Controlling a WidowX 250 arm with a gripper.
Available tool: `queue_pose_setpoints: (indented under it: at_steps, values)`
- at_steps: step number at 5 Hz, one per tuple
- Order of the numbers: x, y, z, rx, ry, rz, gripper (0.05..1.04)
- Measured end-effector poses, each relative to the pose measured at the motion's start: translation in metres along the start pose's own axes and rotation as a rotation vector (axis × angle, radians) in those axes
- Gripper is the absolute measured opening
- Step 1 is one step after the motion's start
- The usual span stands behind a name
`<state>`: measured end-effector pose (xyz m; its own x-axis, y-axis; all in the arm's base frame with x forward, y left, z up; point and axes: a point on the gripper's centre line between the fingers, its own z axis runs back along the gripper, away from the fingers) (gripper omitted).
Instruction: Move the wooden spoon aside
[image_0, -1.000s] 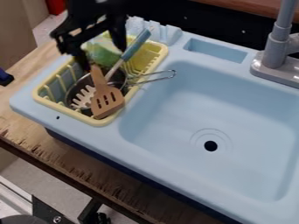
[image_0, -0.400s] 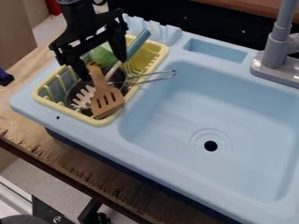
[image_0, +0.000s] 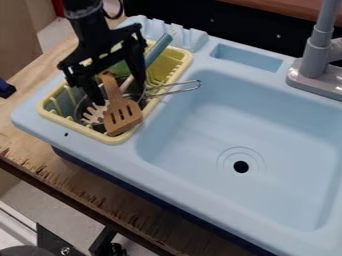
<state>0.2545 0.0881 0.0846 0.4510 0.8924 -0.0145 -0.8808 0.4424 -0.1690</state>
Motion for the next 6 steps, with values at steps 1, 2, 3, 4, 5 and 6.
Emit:
queue_pose_setpoints:
  at_steps: [1,2,3,4,5,6]
  values:
    - [-0.002,0.003,-0.005,-0.002,-0.005,0.000,0.995]
    - [-0.002,0.001,-0.011,0.009,-0.001,0.015,0.950]
    - [-0.003,0.002,-0.013,0.015,0.006,0.022,0.673]
    - [-0.003,0.003,-0.013,0.007,0.026,0.037,0.384]
    - [-0.002,0.004,-0.008,0.002,0.051,0.048,0.300]
    - [0.001,0.002,0.001,0.008,0.038,0.070,0.300]
